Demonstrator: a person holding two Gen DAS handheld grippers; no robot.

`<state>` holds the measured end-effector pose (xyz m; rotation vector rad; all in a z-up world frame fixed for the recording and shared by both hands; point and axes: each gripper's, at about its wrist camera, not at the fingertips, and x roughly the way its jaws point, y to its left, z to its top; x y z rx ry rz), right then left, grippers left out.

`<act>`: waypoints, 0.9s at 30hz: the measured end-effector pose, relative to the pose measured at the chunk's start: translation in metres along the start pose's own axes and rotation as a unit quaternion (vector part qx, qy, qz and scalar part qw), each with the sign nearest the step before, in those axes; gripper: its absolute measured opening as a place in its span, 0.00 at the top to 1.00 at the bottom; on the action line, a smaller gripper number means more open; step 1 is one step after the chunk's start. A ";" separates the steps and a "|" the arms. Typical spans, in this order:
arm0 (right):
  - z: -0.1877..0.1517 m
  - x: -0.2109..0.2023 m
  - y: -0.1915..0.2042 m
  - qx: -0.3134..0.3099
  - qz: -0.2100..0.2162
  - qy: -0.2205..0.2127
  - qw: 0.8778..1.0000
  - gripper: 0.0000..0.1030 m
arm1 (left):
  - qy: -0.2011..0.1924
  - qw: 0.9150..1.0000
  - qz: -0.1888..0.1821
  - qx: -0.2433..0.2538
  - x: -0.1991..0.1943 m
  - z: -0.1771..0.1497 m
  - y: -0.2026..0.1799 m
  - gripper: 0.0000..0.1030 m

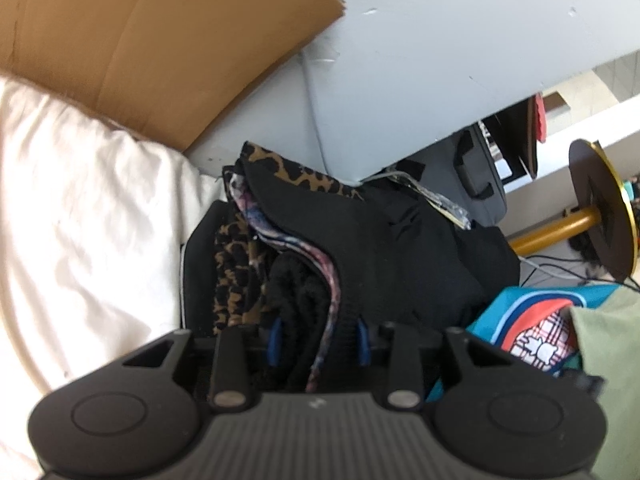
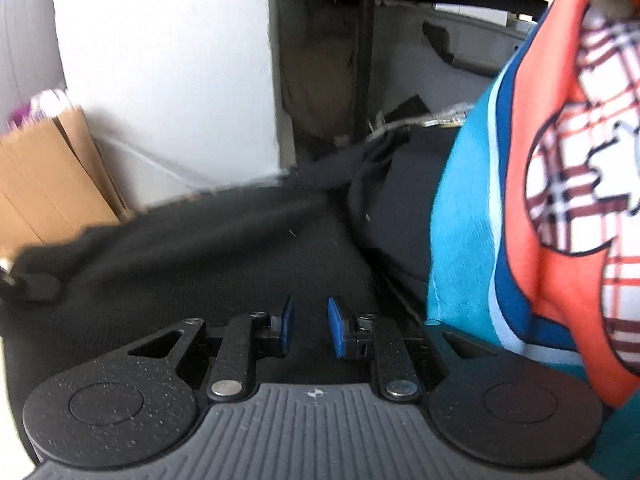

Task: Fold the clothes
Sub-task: 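Lower the bundle onto the pile and open the right gripper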

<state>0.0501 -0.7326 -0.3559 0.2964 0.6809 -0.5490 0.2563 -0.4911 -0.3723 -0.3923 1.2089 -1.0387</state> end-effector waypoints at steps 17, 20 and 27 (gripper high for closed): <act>-0.023 -0.020 0.063 0.036 0.108 -0.027 0.993 0.75 | -0.023 1.000 0.019 0.003 -0.018 0.022 0.010 0.47; -0.029 -0.018 0.062 0.054 0.110 -0.029 0.992 0.74 | -0.017 1.000 0.012 -0.015 -0.005 0.025 0.016 0.41; -0.033 -0.016 0.062 0.063 0.106 -0.030 0.992 0.74 | -0.039 0.996 -0.025 -0.081 0.020 0.030 0.033 0.50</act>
